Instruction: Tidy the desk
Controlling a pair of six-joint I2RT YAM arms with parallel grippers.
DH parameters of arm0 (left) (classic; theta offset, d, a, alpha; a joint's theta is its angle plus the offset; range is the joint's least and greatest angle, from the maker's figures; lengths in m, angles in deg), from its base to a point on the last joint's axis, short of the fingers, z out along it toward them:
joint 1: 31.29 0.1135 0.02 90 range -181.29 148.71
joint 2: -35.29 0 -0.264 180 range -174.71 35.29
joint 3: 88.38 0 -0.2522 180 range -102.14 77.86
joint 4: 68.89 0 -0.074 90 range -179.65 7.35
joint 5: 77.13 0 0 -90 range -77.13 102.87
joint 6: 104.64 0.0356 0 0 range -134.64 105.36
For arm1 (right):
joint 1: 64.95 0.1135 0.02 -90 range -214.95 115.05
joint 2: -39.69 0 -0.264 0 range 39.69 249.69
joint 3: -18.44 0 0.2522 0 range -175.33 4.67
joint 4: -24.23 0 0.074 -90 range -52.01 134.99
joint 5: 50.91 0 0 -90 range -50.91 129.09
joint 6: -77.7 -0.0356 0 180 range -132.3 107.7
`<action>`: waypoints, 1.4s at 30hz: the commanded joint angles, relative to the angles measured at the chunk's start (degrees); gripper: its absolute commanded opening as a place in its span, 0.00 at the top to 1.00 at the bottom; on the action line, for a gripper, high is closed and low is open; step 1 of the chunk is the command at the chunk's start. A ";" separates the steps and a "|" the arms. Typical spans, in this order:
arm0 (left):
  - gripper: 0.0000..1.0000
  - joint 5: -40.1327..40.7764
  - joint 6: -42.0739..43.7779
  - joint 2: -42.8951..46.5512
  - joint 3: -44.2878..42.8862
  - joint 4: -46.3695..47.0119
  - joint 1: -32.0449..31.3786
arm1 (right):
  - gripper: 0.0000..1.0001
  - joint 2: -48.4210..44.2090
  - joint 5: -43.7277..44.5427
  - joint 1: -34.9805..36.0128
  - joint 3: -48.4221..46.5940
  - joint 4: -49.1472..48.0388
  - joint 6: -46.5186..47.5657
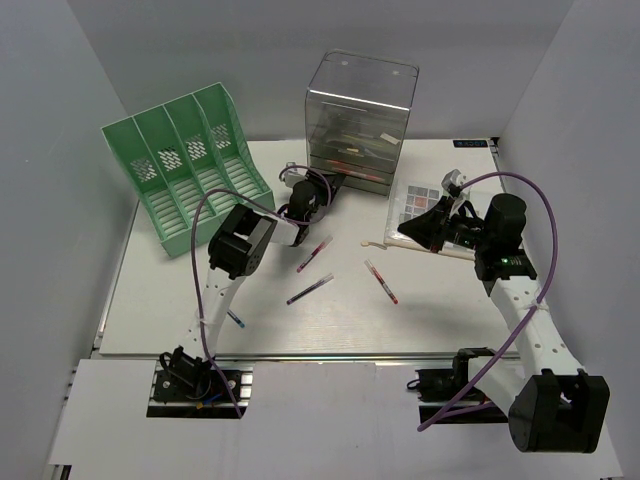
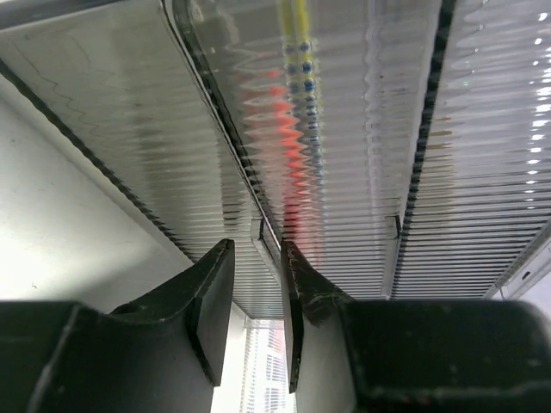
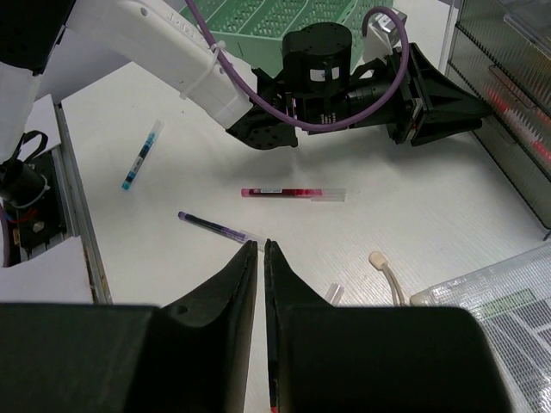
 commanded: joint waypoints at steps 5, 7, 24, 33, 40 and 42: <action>0.65 1.36 -0.70 -0.03 -2.54 2.16 -0.10 | 0.87 0.29 0.25 -0.26 0.10 -0.47 1.26; 0.66 1.54 -0.79 -0.38 -3.15 2.34 -0.10 | 0.87 0.20 0.17 -0.18 0.19 -0.47 1.26; 0.99 1.62 -1.14 0.85 -1.14 4.62 -0.10 | 0.87 0.03 0.25 -0.35 0.19 -0.20 1.26; 1.00 0.31 -1.06 5.59 9.84 10.86 -0.10 | 0.87 0.20 0.61 -0.35 0.27 -0.12 1.26; 1.00 -1.01 0.18 11.92 20.83 15.17 -0.10 | 0.87 0.82 0.61 -0.35 0.19 -0.03 1.26; 1.00 -1.27 0.44 13.24 22.15 15.00 -0.10 | 0.84 1.34 0.43 -0.26 0.19 0.24 1.26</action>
